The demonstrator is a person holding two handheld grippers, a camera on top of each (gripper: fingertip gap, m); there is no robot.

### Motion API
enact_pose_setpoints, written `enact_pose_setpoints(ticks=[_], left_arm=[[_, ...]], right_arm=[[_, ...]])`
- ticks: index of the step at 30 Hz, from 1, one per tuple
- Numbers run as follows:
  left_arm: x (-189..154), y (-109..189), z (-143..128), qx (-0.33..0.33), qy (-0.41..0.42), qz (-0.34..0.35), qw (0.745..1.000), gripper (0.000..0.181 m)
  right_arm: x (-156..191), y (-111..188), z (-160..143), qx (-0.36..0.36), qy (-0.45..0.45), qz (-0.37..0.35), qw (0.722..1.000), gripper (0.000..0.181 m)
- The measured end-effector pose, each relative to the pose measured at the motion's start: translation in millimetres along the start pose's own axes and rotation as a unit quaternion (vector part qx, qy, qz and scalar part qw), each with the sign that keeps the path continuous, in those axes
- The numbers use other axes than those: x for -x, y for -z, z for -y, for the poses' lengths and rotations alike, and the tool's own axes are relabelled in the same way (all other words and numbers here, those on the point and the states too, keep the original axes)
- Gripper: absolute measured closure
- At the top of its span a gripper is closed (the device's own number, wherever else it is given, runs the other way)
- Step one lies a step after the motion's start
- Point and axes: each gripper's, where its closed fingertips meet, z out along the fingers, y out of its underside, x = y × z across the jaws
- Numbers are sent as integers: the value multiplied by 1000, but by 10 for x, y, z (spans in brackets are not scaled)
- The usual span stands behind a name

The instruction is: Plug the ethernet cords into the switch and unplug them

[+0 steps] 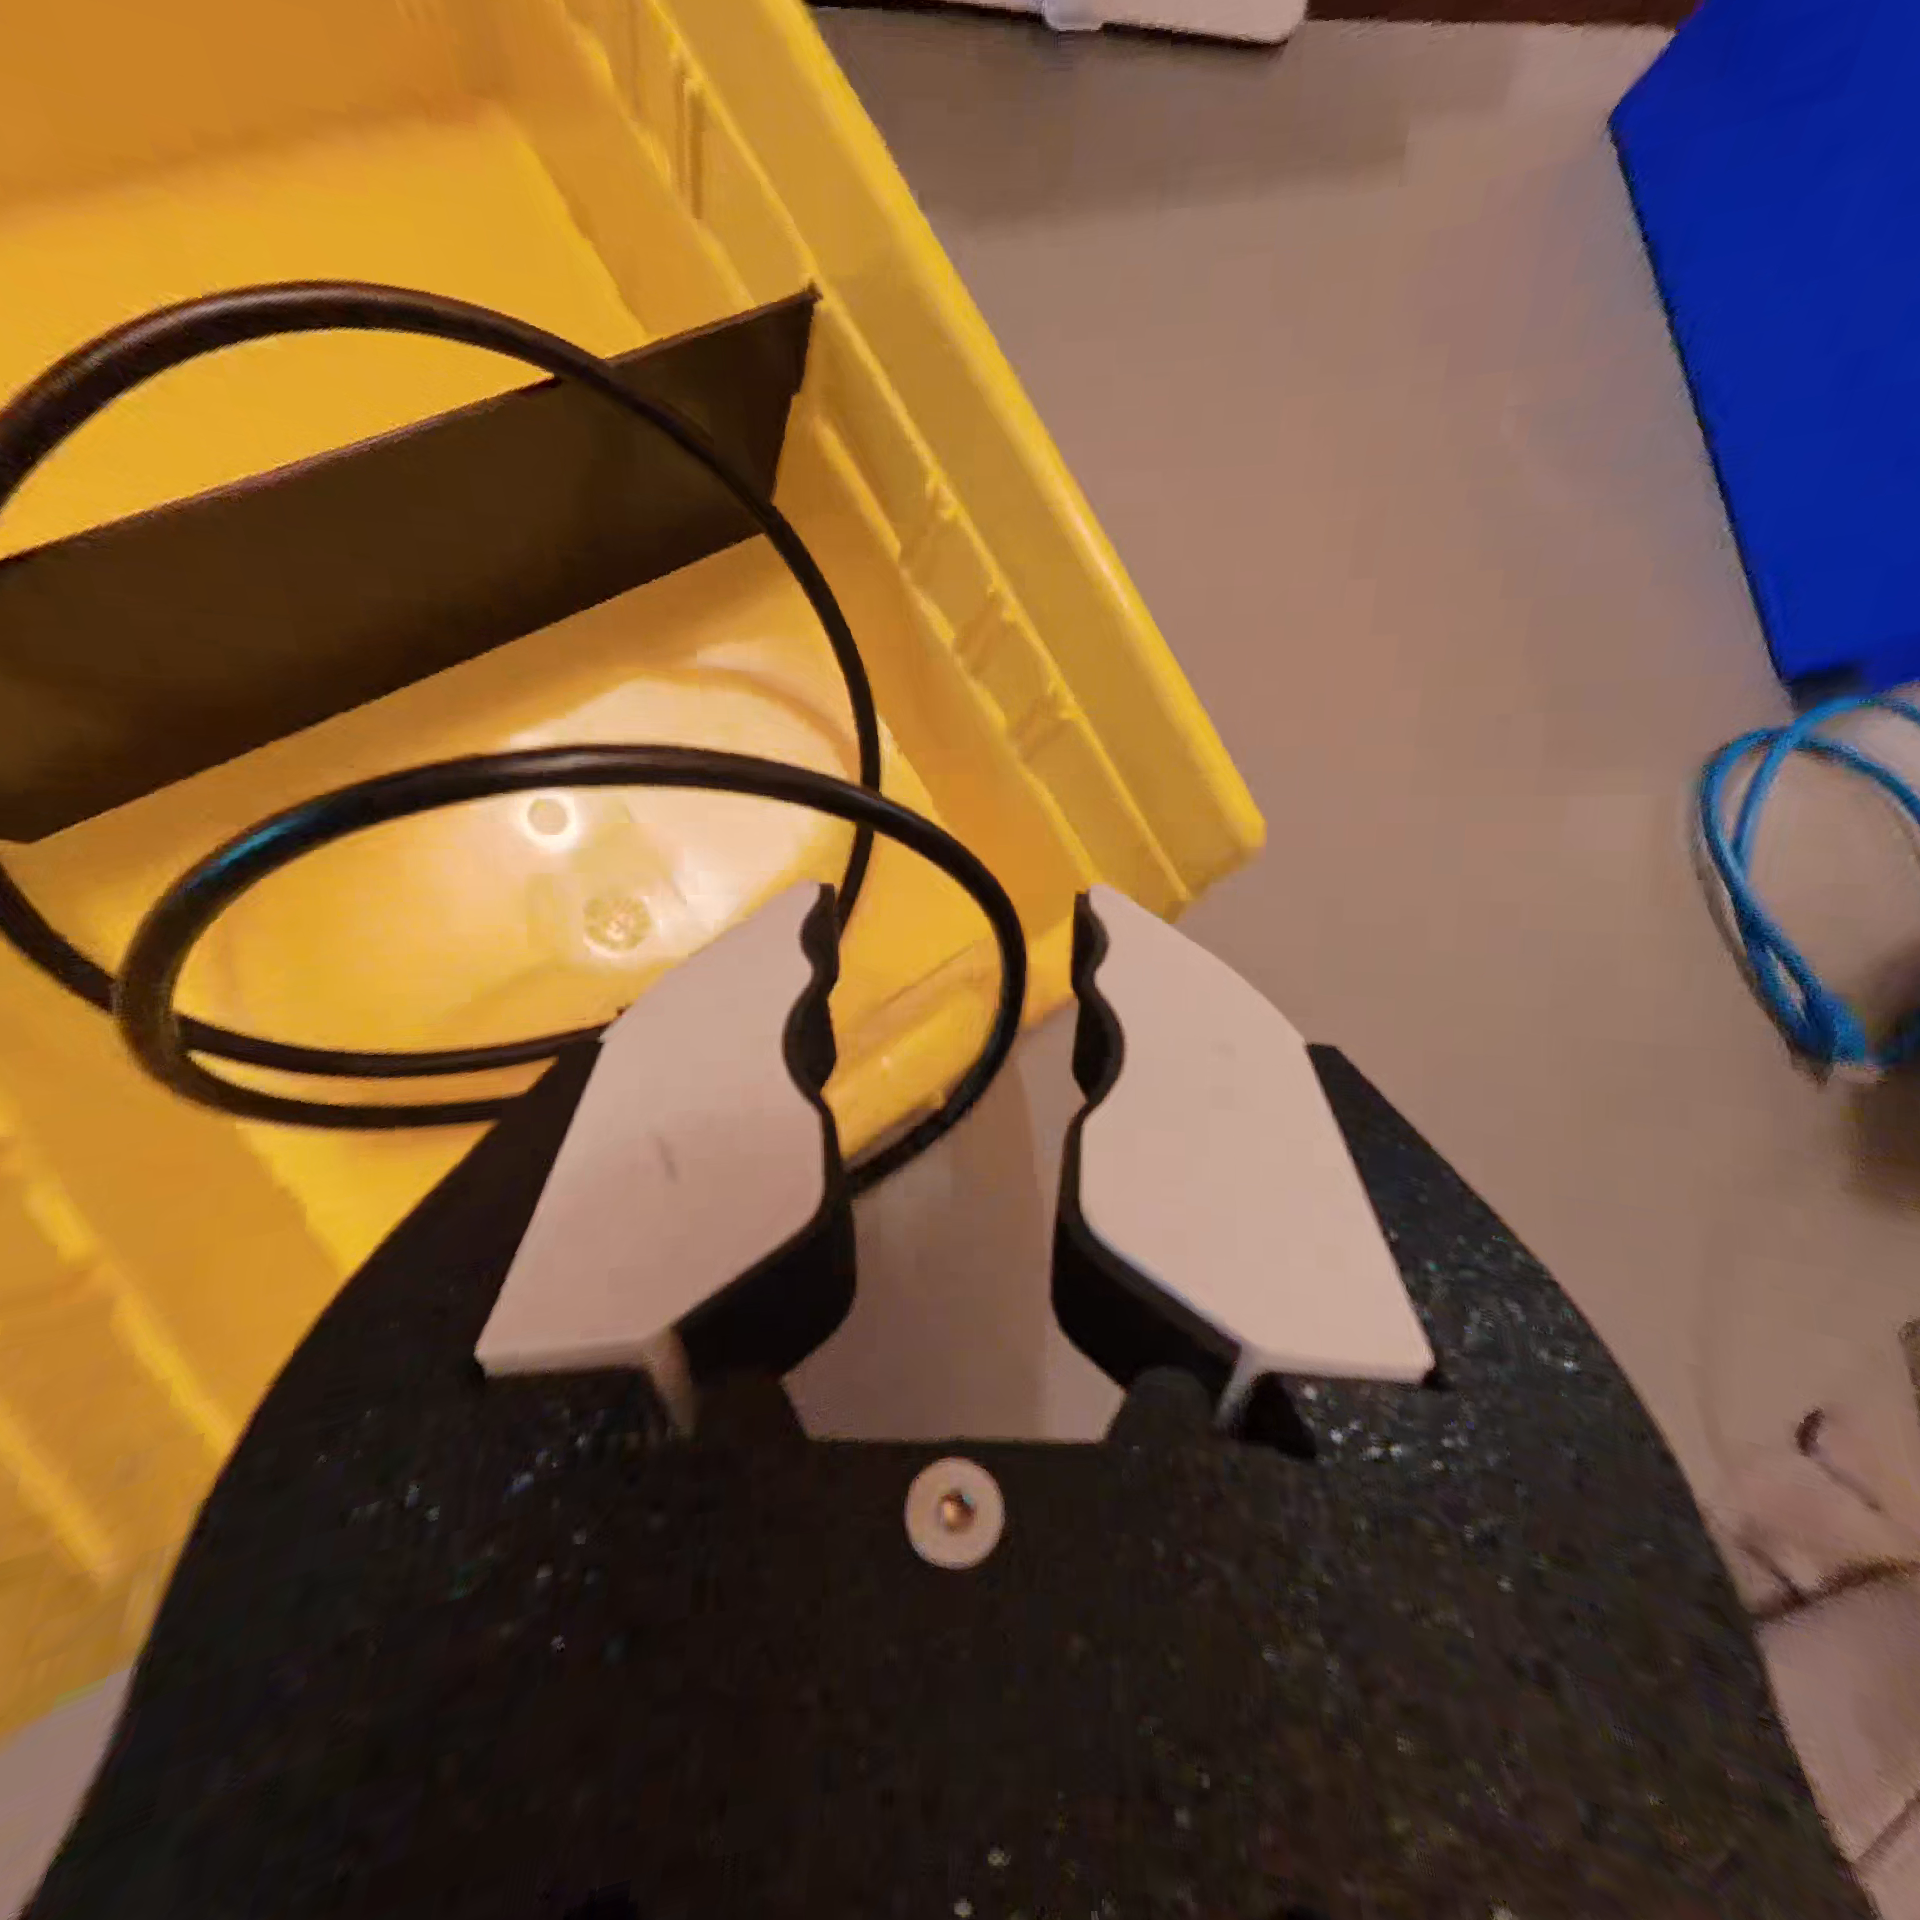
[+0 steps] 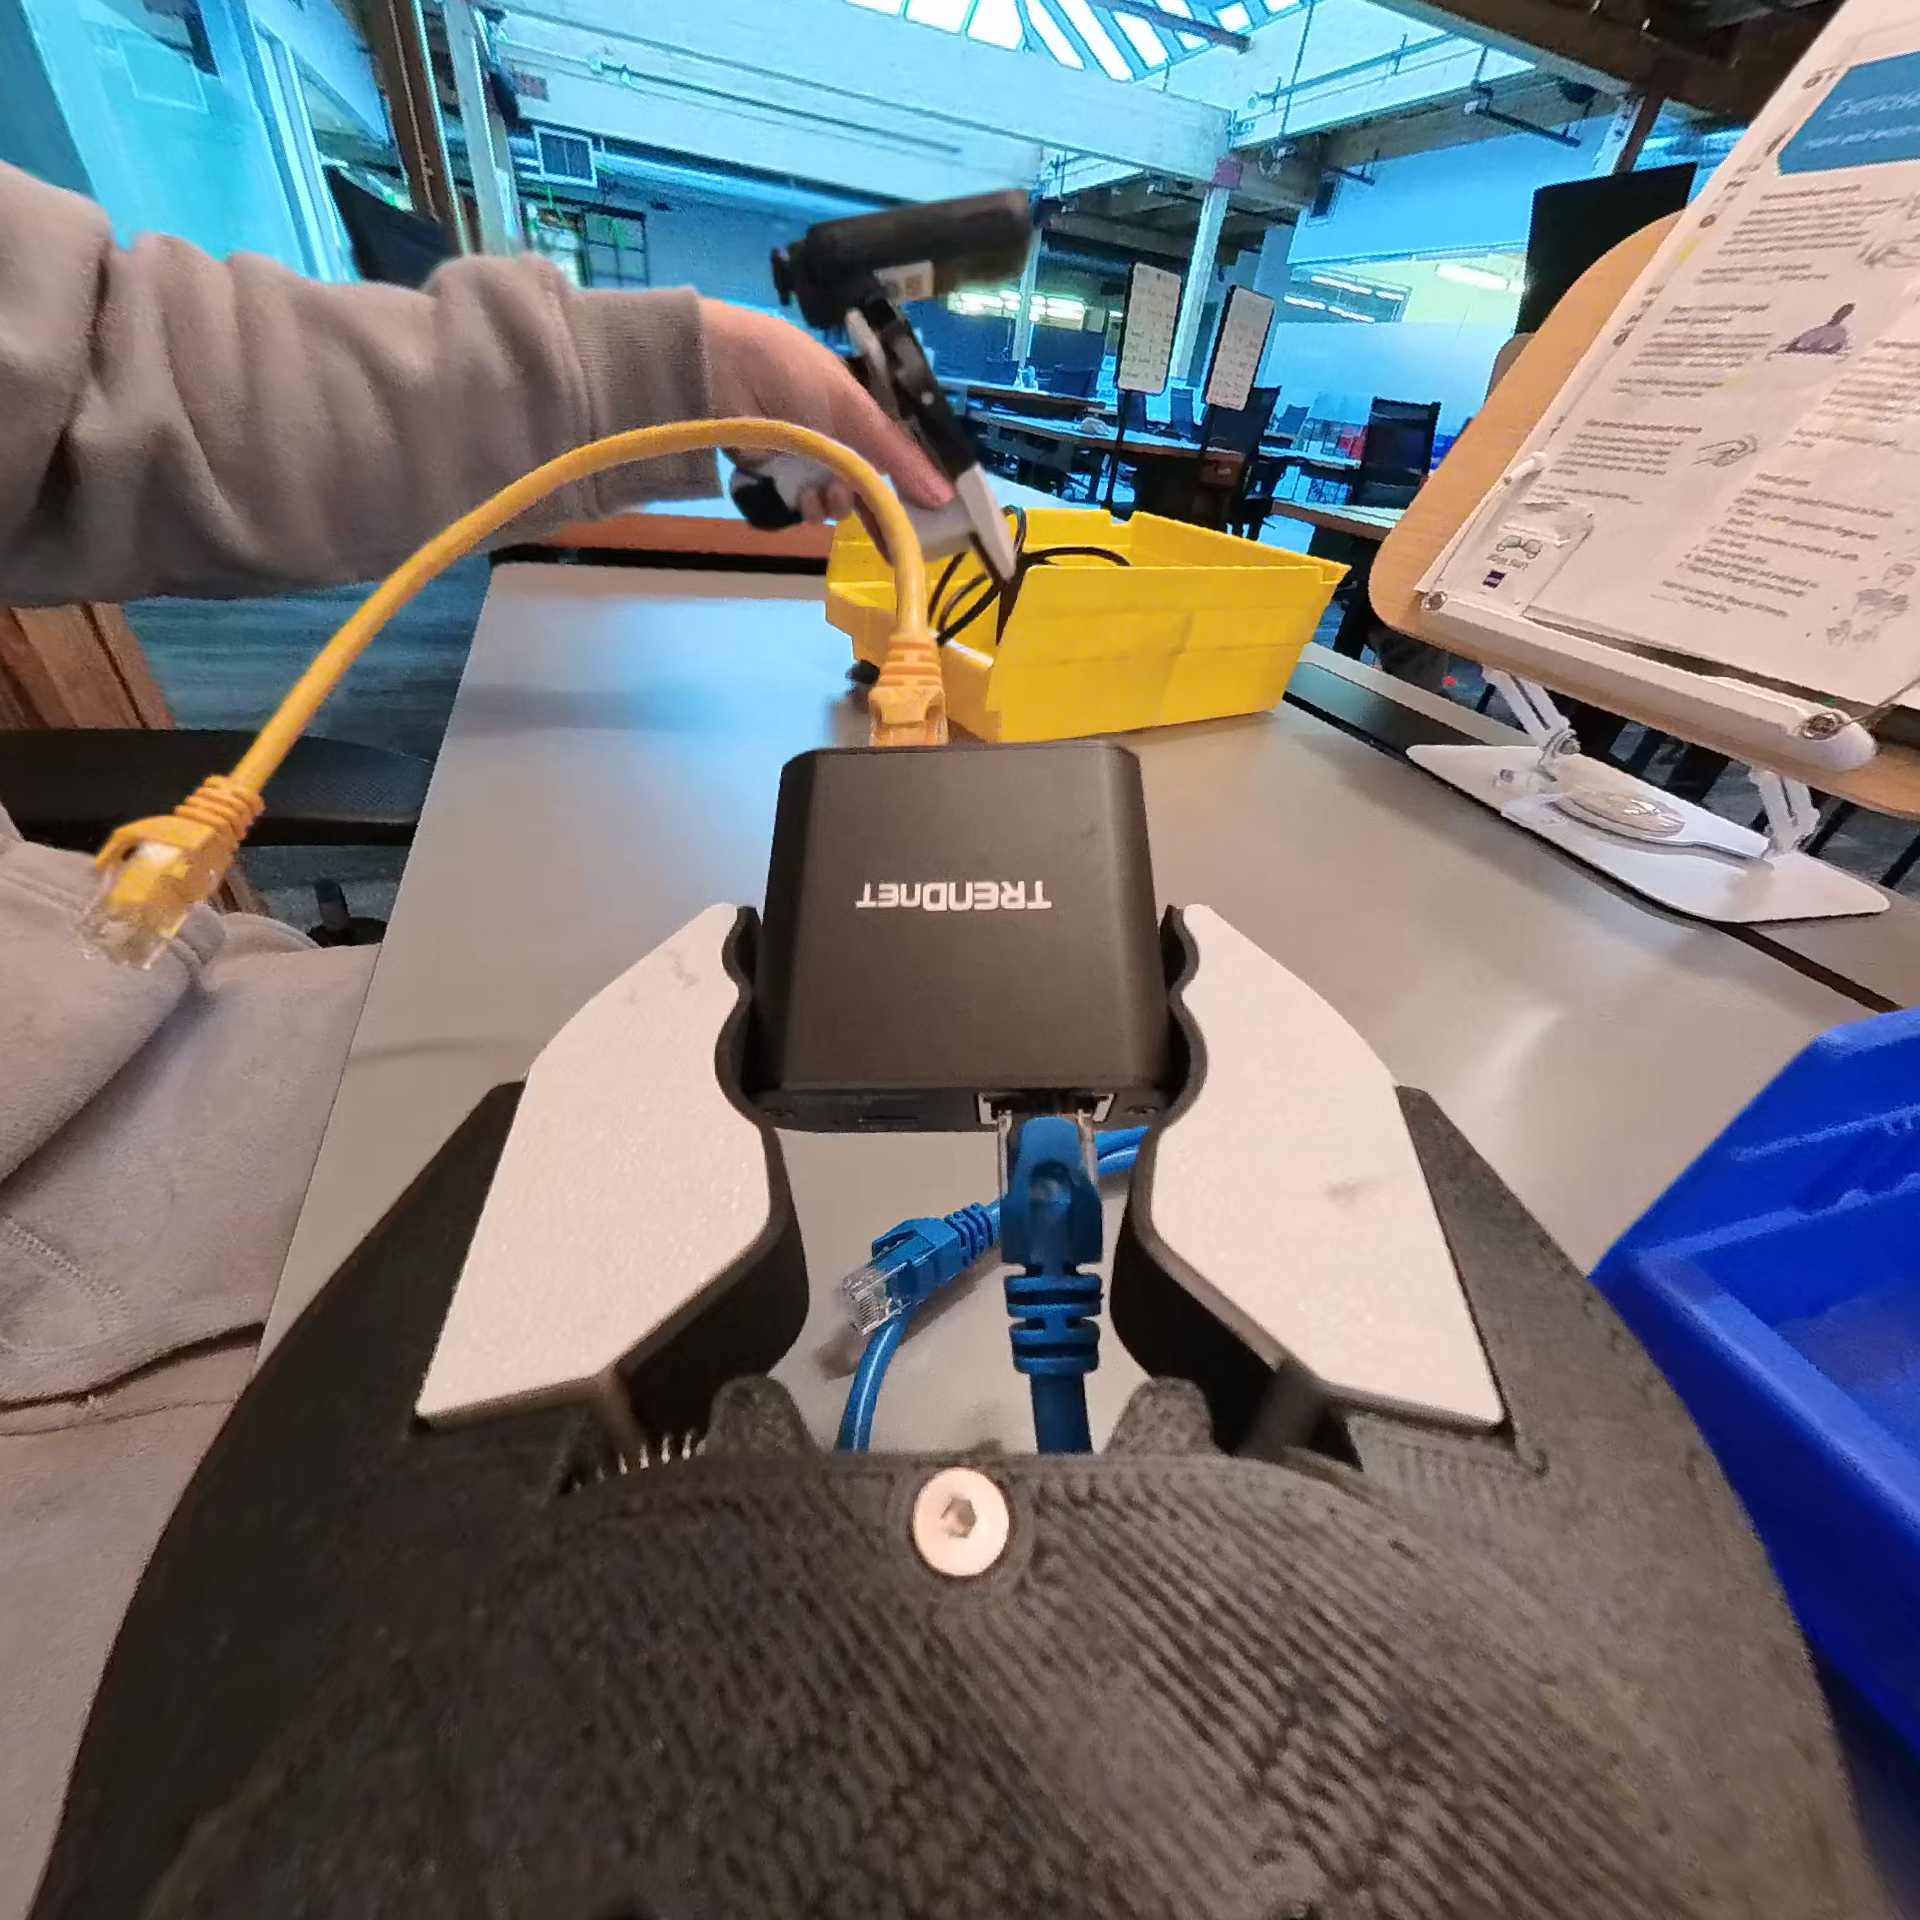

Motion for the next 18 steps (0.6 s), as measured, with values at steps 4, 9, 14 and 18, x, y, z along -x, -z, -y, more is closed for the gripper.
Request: enact_pose_setpoints(ticks=[4,9,14,18], left_arm=[[130,-307,62,32,-15,34,999,133],[338,-654,41,130,-44,89,986,120],[358,-779,-94,186,-50,58,980,166],[269,-554,28,140,-72,44,987,176]], right_arm=[[22,-20,-23,10,10,1,1000,108],[50,-40,-48,20,19,6,1000,108],[47,-34,-40,17,19,4,1000,108],[43,-21,-23,9,16,6,1000,108]])
